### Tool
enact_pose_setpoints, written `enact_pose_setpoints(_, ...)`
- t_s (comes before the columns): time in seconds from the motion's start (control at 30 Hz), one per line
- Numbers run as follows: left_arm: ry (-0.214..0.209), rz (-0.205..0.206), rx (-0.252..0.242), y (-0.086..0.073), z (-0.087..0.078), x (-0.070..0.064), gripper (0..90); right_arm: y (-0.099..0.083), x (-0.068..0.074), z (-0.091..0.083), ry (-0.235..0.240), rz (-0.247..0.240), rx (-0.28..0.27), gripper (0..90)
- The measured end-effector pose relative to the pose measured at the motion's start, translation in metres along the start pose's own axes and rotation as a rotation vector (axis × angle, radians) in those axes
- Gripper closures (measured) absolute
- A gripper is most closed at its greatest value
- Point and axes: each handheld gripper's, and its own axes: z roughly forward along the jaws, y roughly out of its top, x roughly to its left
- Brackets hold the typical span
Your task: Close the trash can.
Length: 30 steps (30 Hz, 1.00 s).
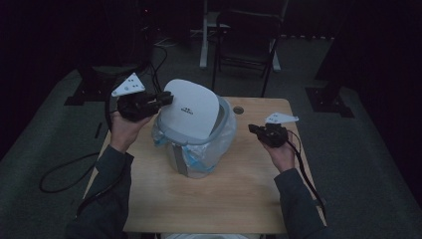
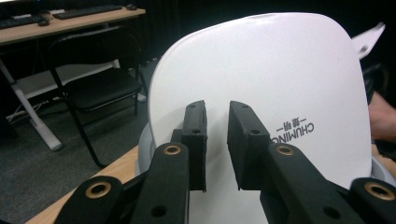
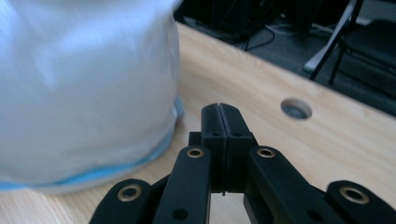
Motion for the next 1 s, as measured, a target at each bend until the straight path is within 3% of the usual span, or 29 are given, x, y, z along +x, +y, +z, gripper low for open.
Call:
enact_pose_setpoints(0.4, 0.011, 0.007, 0.036, -0.002, 0.014, -0.001, 77.1, 0.056, 0.011, -0.017, 0.054, -0.057, -0.069, 89.6)
enact_pose_setpoints(1.0, 0.007, -0.001, 0.087, -0.008, 0.034, -0.003, 77.0, 0.115, 0.020, -0.007, 0.171, -0.061, -0.155, 89.4)
